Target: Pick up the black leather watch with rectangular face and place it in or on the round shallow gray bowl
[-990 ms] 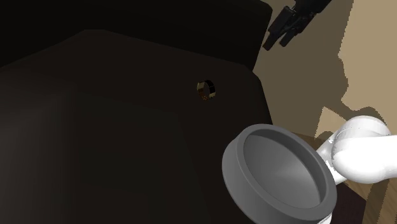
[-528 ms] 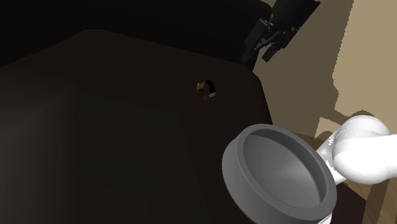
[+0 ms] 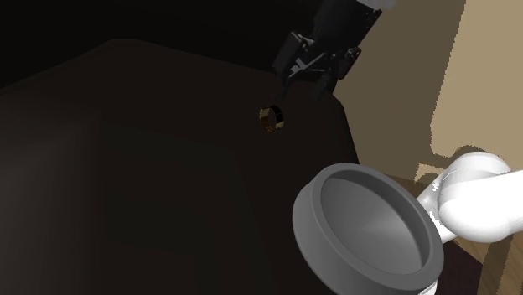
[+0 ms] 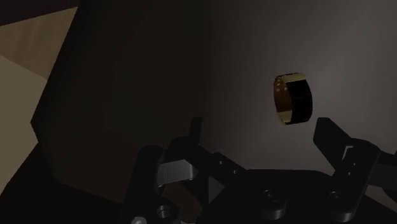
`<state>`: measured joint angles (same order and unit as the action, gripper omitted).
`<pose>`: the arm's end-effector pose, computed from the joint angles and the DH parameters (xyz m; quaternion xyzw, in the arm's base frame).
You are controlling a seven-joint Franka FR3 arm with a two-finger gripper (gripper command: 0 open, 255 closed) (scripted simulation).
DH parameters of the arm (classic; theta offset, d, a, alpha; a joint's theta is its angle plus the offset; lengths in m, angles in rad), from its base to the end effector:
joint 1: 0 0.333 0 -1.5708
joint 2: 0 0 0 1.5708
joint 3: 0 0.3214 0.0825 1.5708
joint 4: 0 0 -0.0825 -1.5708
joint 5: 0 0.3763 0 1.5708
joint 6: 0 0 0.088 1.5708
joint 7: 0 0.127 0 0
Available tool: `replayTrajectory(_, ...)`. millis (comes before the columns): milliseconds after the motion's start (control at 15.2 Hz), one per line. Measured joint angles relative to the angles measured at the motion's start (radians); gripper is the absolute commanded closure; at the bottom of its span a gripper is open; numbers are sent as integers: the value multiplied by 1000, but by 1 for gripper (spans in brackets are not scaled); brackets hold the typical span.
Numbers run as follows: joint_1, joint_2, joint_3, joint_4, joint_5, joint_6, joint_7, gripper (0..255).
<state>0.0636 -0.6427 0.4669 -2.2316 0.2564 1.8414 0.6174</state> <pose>0.3039 0.2516 0.5810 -0.9905 0.0927 -0.0916 0.0428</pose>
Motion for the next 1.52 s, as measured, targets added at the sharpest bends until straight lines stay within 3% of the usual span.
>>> replayTrajectory(264,-12,71,74,40,16,47,88,0)
replayTrajectory(726,-14,97,104,-23,24,136,97,0)
replayTrajectory(1122,-15,99,107,-28,24,145,98,0)
replayTrajectory(1188,-15,99,107,-28,24,145,98,255)
replayTrajectory(1518,-15,99,107,-28,24,145,98,255)
